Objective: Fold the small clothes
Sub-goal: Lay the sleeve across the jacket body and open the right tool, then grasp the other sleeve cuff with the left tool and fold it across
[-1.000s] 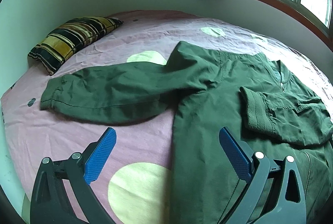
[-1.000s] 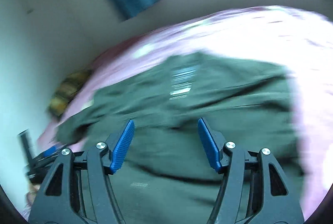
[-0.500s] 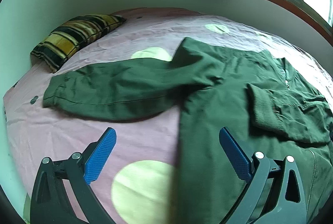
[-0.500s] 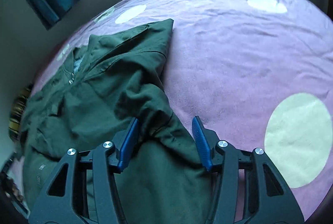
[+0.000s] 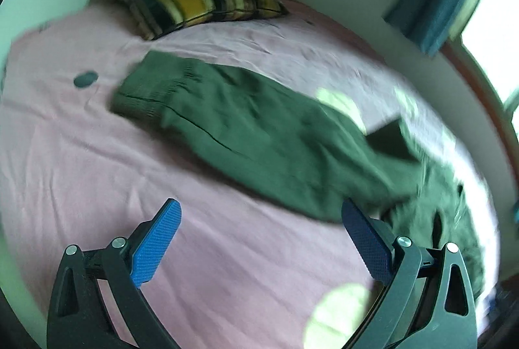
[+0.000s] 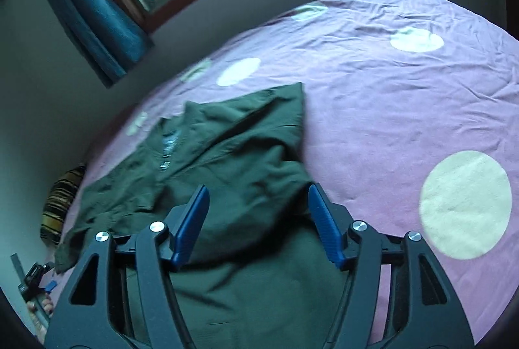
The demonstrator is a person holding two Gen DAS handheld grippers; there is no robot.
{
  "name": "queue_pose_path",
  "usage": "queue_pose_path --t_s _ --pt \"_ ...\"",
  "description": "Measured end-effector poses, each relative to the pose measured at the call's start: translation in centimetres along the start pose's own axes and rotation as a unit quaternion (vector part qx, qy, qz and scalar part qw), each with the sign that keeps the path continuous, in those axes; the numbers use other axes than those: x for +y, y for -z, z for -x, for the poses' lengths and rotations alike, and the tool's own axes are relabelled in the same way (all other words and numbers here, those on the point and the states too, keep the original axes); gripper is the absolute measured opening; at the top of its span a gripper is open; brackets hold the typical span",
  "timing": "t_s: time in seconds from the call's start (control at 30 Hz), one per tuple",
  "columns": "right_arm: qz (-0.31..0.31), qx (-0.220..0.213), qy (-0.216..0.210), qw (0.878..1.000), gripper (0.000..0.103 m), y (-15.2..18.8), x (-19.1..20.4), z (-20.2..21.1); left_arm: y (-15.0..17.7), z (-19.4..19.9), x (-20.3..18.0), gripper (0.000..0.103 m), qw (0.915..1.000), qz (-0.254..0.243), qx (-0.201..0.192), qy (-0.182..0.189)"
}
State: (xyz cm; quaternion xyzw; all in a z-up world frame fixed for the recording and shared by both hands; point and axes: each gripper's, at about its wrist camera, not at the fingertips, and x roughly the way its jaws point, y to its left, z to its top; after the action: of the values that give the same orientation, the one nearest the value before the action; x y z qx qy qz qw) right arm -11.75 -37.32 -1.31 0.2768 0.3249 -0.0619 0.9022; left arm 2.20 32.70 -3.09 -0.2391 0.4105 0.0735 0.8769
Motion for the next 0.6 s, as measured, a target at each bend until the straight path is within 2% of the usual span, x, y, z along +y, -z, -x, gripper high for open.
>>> queue_pose_path --t_s 0.13,0.23,0.4,0.5,0.53,0.6 --pt "0.012 0.009 -0.02 1.0 0.063 0.6 2.4 -0.4 -2.3 -1.5 3.7 0.099 0.9952 0.076 0.01 0.061" --pt "0.025 0.016 -0.027 0.999 0.064 1.1 3.9 -0.7 -3.5 -3.4 6.0 0.098 0.9876 0.133 0.021 0.081" --pt "0.044 0.032 -0.032 0.998 0.067 2.0 5.7 -1.7 -5.7 -4.8 7.7 0.098 0.9809 0.165 -0.002 0.104" --pt "0.05 0.036 -0.031 0.998 0.068 2.6 6.3 -2.1 -6.6 -5.3 8.3 0.096 0.9768 0.185 0.002 0.108" --pt "0.05 0.037 -0.03 0.998 0.068 2.8 6.4 -2.3 -6.9 -5.3 8.3 0.093 0.9777 0.183 0.003 0.102" --pt "0.05 0.037 -0.031 0.998 0.068 3.1 6.6 -2.5 -7.3 -5.6 8.1 0.047 0.9825 0.17 0.014 0.074"
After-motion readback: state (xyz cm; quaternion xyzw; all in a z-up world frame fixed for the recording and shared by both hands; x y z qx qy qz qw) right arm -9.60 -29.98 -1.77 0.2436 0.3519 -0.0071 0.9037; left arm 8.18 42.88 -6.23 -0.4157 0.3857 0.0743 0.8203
